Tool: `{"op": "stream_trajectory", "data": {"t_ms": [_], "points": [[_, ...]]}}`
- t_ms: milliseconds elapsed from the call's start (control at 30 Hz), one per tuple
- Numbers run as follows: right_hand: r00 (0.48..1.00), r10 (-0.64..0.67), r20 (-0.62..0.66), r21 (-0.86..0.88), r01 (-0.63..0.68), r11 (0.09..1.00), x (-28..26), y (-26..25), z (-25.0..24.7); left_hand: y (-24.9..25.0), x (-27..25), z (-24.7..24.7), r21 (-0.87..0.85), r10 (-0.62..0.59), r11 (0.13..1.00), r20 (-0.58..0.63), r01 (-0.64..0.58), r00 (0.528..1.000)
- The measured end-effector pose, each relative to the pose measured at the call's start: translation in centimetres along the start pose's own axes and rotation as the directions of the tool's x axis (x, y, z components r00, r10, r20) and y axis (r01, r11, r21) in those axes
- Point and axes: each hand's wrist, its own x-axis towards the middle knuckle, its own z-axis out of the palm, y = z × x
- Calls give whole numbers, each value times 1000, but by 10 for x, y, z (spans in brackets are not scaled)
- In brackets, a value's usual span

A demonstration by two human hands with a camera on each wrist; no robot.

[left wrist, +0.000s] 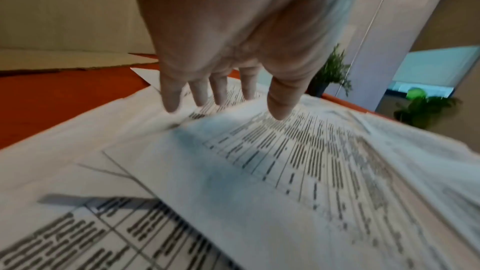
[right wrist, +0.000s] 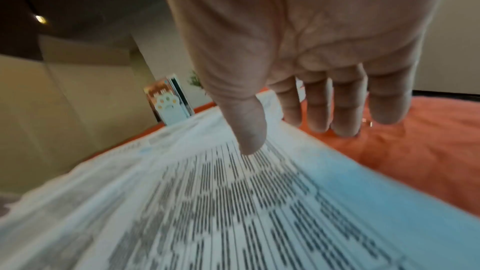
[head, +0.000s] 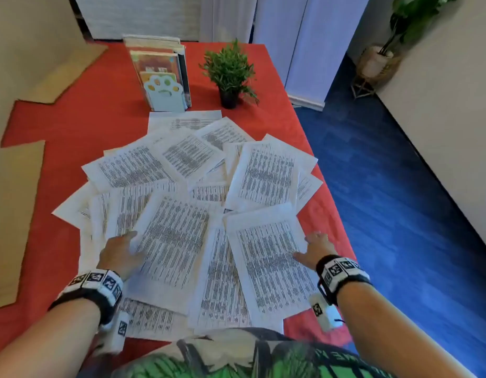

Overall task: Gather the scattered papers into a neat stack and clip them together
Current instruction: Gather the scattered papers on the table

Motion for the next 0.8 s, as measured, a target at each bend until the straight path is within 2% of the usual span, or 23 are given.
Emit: {"op": "stream_trajectory", "data": {"t_ms": [100, 267, 367, 433, 567, 633, 733, 800], "points": [[992, 124, -7, -60, -125, 990, 1, -12, 9, -1, 4, 7, 133, -68, 989, 2, 67, 998], [984, 180, 0, -71, -180, 981, 3, -17, 19, -11, 8, 16, 218, -122, 969, 26, 113, 992], [980, 200, 17, 14, -201, 980, 2, -18, 20, -12, 7, 15, 108, -146, 984, 53, 140, 988], [976, 216, 7, -4, -215, 976, 2, -18, 21, -12, 4, 14, 25, -123, 992, 55, 122, 991], [967, 254, 9, -10, -254, 967, -4, -17, 18, -15, 0, 16, -2, -92, 996, 29, 92, 995], [974, 226, 8, 40, -226, 973, -5, -17, 16, -19, -1, 19, -28, -114, 993, -1, 114, 993], [992, 113, 49, 178, -120, 977, -6, -21, 19, -28, -6, 20, -68, -175, 983, -20, 173, 984], [995, 86, 44, 251, -94, 963, -11, -28, 23, -36, -7, 19, -41, -239, 971, -80, 237, 968]]}}
